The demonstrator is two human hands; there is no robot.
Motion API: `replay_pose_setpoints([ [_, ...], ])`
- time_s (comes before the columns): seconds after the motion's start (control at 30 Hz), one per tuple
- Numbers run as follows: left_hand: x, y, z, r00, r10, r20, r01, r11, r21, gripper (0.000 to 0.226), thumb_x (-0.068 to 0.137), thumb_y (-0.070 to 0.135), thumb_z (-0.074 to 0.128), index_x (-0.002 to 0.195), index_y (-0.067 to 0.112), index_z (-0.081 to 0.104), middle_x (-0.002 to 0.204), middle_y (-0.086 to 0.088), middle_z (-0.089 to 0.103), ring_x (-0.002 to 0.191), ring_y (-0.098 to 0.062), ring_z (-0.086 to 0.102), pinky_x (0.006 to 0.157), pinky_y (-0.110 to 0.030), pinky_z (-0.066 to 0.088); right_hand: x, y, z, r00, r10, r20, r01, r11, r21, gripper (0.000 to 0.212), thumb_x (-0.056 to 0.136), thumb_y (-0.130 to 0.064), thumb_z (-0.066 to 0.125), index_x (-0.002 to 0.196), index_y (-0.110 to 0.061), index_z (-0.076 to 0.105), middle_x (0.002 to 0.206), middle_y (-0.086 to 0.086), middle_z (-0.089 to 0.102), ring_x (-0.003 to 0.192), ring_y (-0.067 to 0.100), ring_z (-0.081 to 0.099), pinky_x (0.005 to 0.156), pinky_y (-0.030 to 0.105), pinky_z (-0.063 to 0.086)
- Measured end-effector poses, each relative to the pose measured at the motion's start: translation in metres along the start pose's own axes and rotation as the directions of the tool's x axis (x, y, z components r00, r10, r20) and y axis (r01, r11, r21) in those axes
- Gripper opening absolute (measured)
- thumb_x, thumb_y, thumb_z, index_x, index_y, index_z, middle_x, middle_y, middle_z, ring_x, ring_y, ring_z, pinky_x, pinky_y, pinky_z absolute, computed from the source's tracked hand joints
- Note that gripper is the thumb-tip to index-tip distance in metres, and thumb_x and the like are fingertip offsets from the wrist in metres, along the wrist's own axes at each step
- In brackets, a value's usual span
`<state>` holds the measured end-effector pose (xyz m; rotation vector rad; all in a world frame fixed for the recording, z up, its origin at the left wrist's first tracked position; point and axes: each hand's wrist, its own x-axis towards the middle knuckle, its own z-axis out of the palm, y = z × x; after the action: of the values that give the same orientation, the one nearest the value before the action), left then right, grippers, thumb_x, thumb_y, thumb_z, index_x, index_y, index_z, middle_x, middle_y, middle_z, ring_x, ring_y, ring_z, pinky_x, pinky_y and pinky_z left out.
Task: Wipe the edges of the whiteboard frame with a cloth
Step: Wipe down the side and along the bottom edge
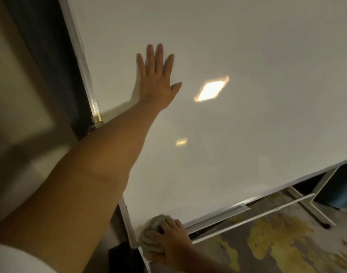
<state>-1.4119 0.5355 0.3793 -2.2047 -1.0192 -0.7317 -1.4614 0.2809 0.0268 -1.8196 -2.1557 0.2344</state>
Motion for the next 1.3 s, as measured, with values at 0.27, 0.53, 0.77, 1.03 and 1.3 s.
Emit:
replay_pose_setpoints([
  [0.27,0.002,0.006,-0.013,0.993,-0.044,0.108,0.039,0.998,0.042,0.091,0.101,0.077,0.020,0.170,0.022,-0.003,0.177,-0.017,-0.008,0.163,-0.044,-0.005,0.130,-0.066,0.004,-0.012,0.003,-0.009,0.993,-0.016,-0.116,0.000,0.991,-0.133,0.049,0.083,-0.062,0.054,0.122,-0.033,0.060,0.138,0.003,0.049,0.126,0.029,0.048,0.104,0.050,0.043],
  [0.53,-0.008,0.057,-0.018,0.934,-0.251,0.253,0.245,0.968,0.057,0.085,0.106,0.064,0.035,0.169,0.023,-0.005,0.177,-0.016,-0.012,0.163,-0.043,-0.007,0.120,-0.081,0.014,-0.010,0.037,-0.032,0.985,-0.142,0.098,0.156,0.977,-0.144,0.052,0.090,-0.044,0.053,0.138,-0.027,0.048,0.136,0.004,0.048,0.120,0.033,0.048,0.093,0.046,0.048],
  [0.77,-0.031,0.034,-0.012,0.938,-0.169,0.303,0.156,0.985,0.068,0.104,0.091,0.084,0.042,0.168,0.033,-0.006,0.177,-0.010,-0.016,0.164,-0.038,-0.011,0.111,-0.087,0.015,0.006,0.031,-0.025,0.930,-0.353,0.100,0.364,0.923,-0.129,0.038,0.093,-0.036,0.056,0.131,-0.027,0.059,0.129,-0.002,0.059,0.124,0.026,0.048,0.096,0.042,0.047],
  [1.03,-0.033,0.033,-0.003,0.941,-0.163,0.297,0.155,0.987,0.053,0.120,0.080,0.096,0.038,0.167,0.032,-0.014,0.176,-0.011,-0.022,0.162,-0.040,-0.018,0.110,-0.089,0.009,0.012,0.023,-0.003,0.896,-0.391,0.212,0.423,0.896,-0.137,0.055,0.076,-0.058,0.069,0.124,-0.033,0.057,0.120,-0.003,0.060,0.110,0.024,0.046,0.092,0.041,0.052],
  [1.3,-0.025,0.041,-0.015,0.909,-0.153,0.388,0.143,0.988,0.055,0.135,0.073,0.097,0.052,0.165,0.031,-0.020,0.173,-0.011,-0.030,0.160,-0.040,-0.024,0.111,-0.088,0.010,0.015,0.037,-0.020,0.865,-0.362,0.347,0.430,0.892,-0.142,0.062,0.086,-0.033,0.067,0.145,-0.032,0.046,0.143,0.004,0.051,0.129,0.032,0.045,0.107,0.046,0.035],
])
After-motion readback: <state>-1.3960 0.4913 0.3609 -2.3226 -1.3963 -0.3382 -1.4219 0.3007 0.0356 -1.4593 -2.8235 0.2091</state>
